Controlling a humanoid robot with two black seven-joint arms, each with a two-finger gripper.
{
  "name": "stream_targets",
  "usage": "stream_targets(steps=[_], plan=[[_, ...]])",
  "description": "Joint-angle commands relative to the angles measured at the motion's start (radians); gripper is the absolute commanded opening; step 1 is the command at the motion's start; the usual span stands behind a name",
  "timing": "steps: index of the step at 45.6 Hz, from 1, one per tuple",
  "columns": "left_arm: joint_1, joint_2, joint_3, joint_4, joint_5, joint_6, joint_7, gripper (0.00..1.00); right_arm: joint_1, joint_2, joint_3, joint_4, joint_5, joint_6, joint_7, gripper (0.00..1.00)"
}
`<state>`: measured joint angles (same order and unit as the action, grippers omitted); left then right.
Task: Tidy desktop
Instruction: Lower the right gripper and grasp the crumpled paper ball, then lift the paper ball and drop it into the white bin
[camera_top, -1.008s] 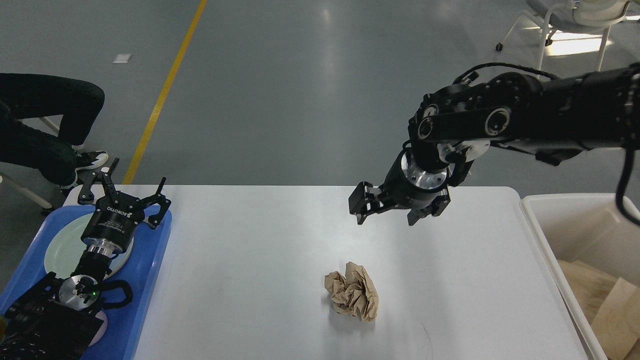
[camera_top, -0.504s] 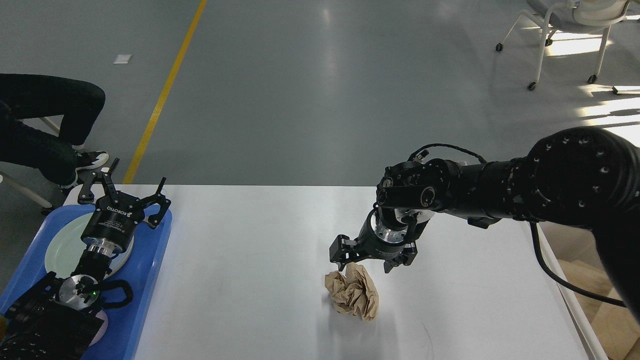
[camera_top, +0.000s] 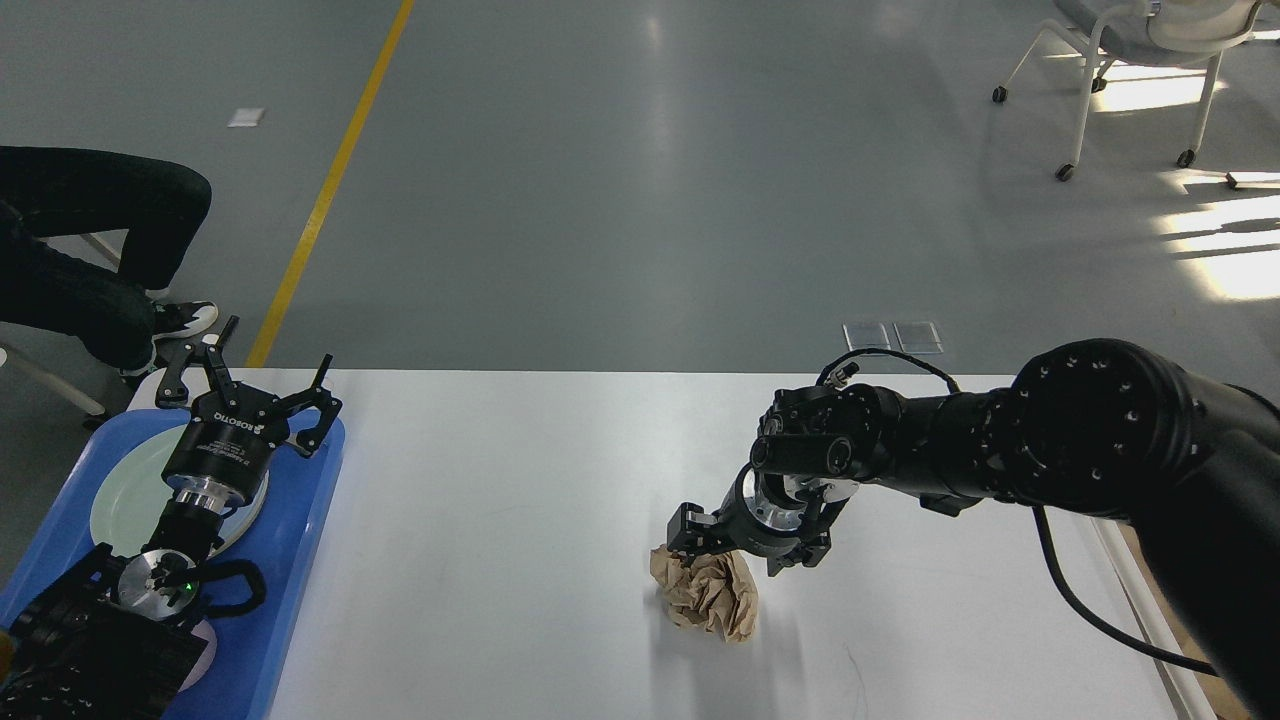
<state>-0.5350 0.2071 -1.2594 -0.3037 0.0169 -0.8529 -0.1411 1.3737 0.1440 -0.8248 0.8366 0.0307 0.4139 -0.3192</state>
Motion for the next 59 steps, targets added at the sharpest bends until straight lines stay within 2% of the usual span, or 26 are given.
stream_targets(steps=[1,4,6,16,21,31,41,47,54,59], plan=[[0.000,0.000,0.000,0.000,0.000,0.000,0.000,0.97,-0.005,0.000,0.004,0.013,0.001,-0.007,-0.001,0.60],[0.000,0.000,0.000,0.000,0.000,0.000,0.000,0.97,0.002,-0.001,0.004,0.024,0.009,0.011,-0.003,0.18],[0.000,-0.002,0.000,0.000,0.000,0.000,0.000,0.97,0.005,-0.003,0.006,0.036,0.011,0.029,-0.003,0.00],[0.000,0.000,0.000,0.000,0.000,0.000,0.000,0.97,0.016,-0.015,0.026,0.044,0.040,0.054,-0.004,0.00],[0.000,0.000,0.000,0.000,0.000,0.000,0.000,0.97,0.079,-0.061,0.024,0.070,0.075,0.059,-0.004,0.00],[0.000,0.000,0.000,0.000,0.000,0.000,0.000,0.97,0.381,-0.315,0.027,0.240,0.078,0.167,-0.004,0.00],[0.000,0.000,0.000,0.000,0.000,0.000,0.000,0.97,0.648,-0.535,0.023,0.248,0.078,0.364,-0.003,0.00],[0.000,0.000,0.000,0.000,0.000,0.000,0.000,0.97,0.766,-0.619,0.007,0.248,0.078,0.430,-0.003,0.00],[0.000,0.000,0.000,0.000,0.000,0.000,0.000,0.97,0.774,-0.653,-0.048,0.222,0.061,0.408,-0.003,0.00],[0.001,0.000,0.000,0.000,0.000,0.000,0.000,0.97,0.697,-0.698,-0.116,0.127,0.075,0.355,-0.003,0.00]])
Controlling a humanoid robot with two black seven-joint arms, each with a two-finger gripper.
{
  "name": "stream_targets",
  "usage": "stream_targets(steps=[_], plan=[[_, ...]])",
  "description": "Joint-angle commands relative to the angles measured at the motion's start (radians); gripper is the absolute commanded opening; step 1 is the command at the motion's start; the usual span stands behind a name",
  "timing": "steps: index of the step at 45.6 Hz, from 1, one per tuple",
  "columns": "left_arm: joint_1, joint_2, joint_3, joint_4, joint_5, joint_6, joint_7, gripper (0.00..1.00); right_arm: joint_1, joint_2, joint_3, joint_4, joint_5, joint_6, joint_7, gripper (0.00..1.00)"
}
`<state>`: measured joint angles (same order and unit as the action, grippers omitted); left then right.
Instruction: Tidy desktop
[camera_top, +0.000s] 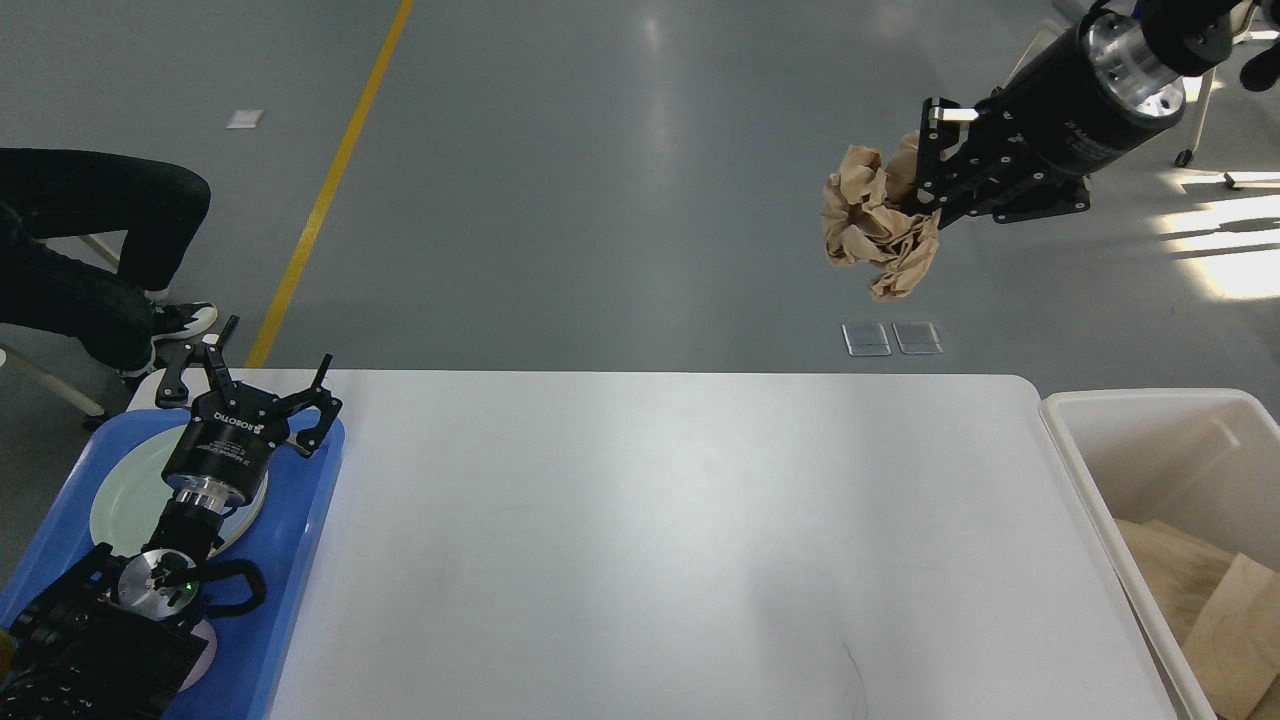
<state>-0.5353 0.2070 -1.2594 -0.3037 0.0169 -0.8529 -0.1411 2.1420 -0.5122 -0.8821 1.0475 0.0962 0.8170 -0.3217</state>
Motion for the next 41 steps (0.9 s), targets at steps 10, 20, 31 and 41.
stream_targets(steps=[10,20,31,41], plan=[[0.000,0.000,0.000,0.000,0.000,0.000,0.000,0.97,-0.336,-0.189,-0.049,-0.291,0.013,-0.116,0.000,0.00],[0.001,0.000,0.000,0.000,0.000,0.000,0.000,0.97,-0.637,-0.261,0.011,-0.339,0.011,-0.379,0.001,0.00],[0.000,0.000,0.000,0.000,0.000,0.000,0.000,0.97,-0.939,-0.224,0.113,-0.458,0.010,-0.559,0.003,0.12],[0.001,0.000,0.000,0.000,0.000,0.000,0.000,0.97,-1.087,-0.111,0.124,-0.581,0.011,-0.714,0.003,1.00]])
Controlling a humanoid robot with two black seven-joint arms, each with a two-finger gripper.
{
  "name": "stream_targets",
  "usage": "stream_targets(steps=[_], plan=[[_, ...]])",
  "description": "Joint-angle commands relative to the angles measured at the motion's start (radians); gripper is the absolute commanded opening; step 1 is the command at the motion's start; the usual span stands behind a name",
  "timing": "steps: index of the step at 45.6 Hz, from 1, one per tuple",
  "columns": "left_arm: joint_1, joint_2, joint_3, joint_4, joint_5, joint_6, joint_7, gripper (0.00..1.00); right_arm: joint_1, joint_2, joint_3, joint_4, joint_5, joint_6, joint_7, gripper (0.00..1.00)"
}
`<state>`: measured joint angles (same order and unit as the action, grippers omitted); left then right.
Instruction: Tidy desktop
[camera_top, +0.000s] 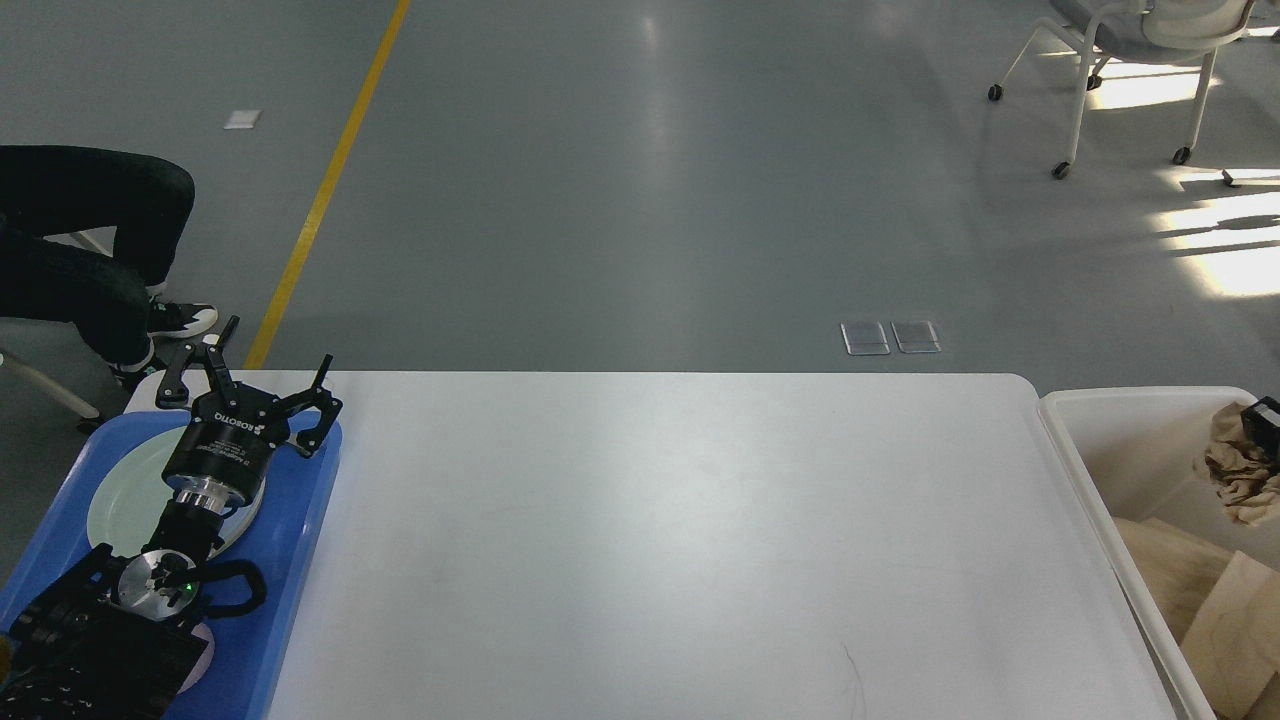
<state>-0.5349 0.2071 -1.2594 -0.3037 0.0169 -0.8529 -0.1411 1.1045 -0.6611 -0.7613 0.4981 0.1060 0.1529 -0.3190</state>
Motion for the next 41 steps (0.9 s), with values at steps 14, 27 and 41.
stream_targets(steps=[14,27,41], plan=[[0.000,0.000,0.000,0.000,0.000,0.000,0.000,0.97,-0.063,0.051,0.025,-0.041,0.003,-0.055,0.000,1.00],[0.000,0.000,0.000,0.000,0.000,0.000,0.000,0.97,-0.048,0.049,0.545,-0.047,0.000,-0.070,0.011,1.00],[0.000,0.000,0.000,0.000,0.000,0.000,0.000,0.97,-0.049,0.074,1.201,-0.020,0.000,-0.059,0.075,1.00]])
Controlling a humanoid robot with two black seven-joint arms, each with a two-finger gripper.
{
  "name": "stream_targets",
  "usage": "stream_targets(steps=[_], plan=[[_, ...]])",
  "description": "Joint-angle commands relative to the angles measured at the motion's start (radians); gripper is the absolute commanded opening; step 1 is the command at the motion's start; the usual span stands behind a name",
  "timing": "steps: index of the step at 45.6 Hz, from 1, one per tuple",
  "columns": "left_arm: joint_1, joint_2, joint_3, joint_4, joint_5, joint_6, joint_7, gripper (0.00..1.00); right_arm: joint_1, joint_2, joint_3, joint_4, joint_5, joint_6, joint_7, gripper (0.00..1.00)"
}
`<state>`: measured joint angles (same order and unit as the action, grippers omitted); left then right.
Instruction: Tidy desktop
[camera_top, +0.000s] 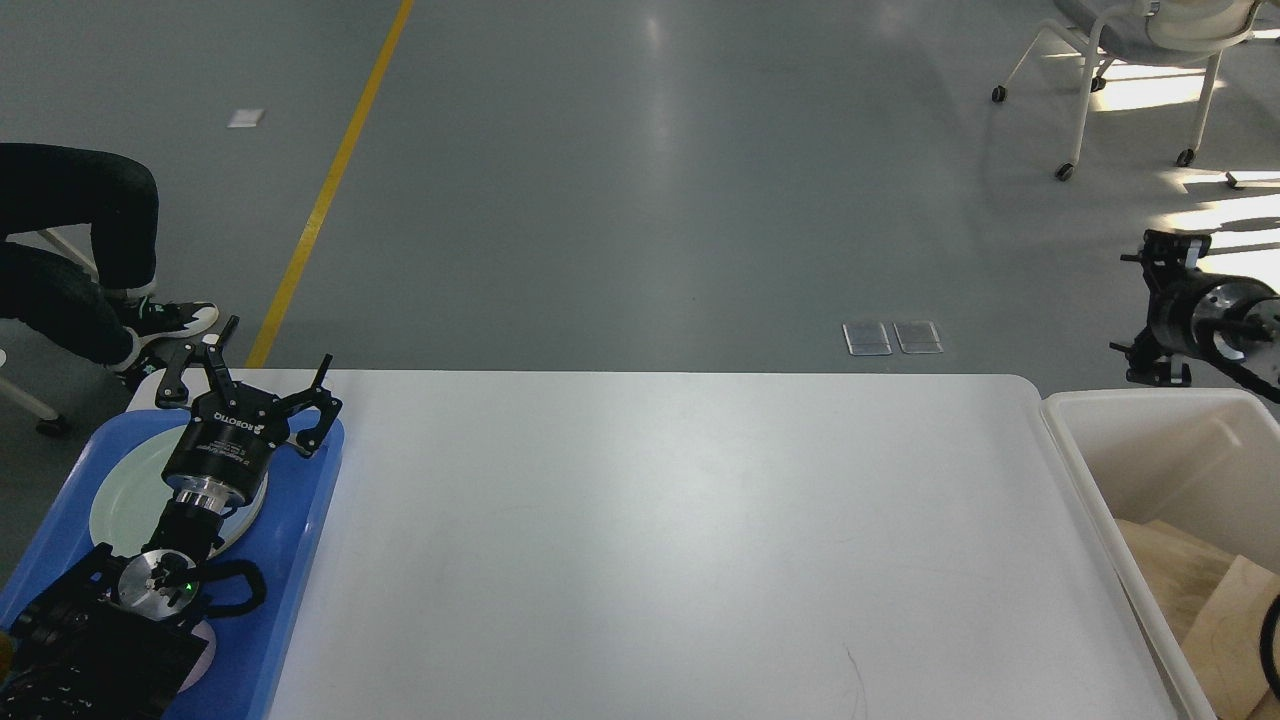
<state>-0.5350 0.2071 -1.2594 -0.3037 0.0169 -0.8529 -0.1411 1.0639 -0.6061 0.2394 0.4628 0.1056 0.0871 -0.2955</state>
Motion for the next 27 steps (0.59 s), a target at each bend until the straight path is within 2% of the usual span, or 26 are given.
stream_targets(steps=[1,5,12,15,19,27], plan=[[0.000,0.000,0.000,0.000,0.000,0.000,0.000,0.97,-0.012,0.025,0.231,0.022,0.000,0.008,0.074,1.00],[0.000,0.000,0.000,0.000,0.000,0.000,0.000,0.97,-0.028,0.045,0.317,0.048,0.000,0.010,0.182,1.00],[0.000,0.000,0.000,0.000,0.000,0.000,0.000,0.97,-0.067,0.089,0.391,0.094,0.000,0.011,0.404,1.00],[0.000,0.000,0.000,0.000,0.000,0.000,0.000,0.97,-0.081,0.117,0.406,0.096,0.000,0.011,0.473,1.00],[0.001,0.000,0.000,0.000,0.000,0.000,0.000,0.97,-0.090,0.152,0.420,0.092,0.000,0.010,0.527,1.00],[0.000,-0.002,0.000,0.000,0.000,0.000,0.000,0.97,-0.108,0.197,0.413,0.082,0.000,0.010,0.535,1.00]])
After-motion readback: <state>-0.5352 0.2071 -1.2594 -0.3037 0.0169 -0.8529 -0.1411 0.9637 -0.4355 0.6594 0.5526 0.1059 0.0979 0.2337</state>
